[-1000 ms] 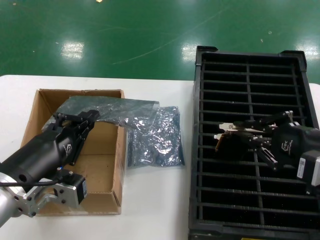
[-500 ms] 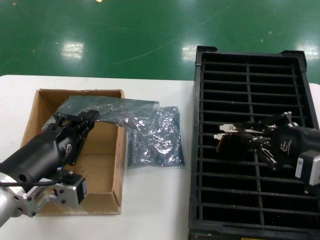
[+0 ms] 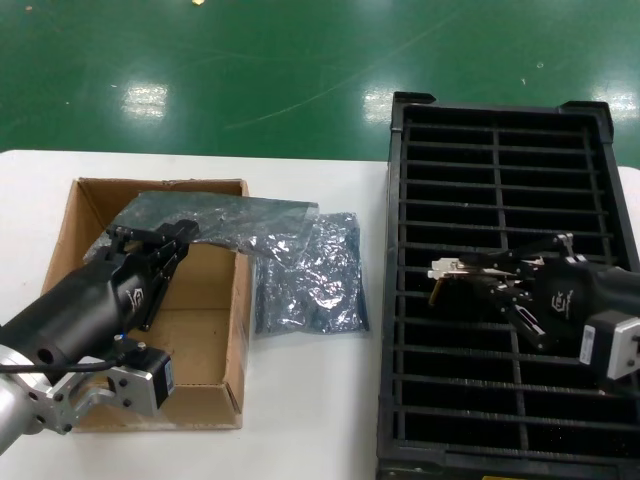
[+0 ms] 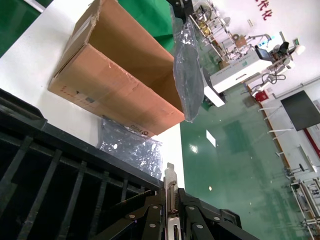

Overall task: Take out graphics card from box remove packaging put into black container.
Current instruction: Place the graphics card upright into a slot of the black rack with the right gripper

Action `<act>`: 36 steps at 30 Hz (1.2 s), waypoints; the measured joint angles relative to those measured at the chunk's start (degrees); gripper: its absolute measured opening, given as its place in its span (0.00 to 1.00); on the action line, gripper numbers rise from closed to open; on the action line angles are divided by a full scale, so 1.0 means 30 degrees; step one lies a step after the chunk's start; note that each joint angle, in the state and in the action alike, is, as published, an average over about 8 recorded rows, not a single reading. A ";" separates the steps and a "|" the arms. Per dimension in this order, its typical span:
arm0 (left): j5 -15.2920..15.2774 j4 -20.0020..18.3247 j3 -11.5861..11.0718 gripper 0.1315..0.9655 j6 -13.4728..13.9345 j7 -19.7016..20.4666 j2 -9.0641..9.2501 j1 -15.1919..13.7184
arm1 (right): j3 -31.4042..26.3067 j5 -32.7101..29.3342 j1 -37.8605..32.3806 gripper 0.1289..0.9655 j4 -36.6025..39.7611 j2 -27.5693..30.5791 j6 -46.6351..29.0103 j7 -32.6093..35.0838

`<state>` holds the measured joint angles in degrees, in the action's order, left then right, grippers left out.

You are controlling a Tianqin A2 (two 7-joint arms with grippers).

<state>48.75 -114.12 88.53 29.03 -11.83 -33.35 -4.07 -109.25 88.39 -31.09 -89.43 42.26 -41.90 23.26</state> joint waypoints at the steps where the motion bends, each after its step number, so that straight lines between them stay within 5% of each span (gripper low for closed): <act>1: 0.0000 0.0000 0.0000 0.01 0.0000 0.0000 0.0000 0.0000 | -0.0048 -0.0082 -0.0027 0.05 0.0032 -0.0049 0.0035 -0.0077; 36: 0.0000 0.0000 0.0000 0.01 0.0000 0.0000 0.0000 0.0000 | -0.1459 -0.1473 -0.1368 0.11 0.3384 -0.1707 0.0091 -0.0514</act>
<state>48.75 -114.12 88.53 29.03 -11.82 -33.35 -4.07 -113.63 83.97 -35.20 -79.28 37.14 -41.63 21.72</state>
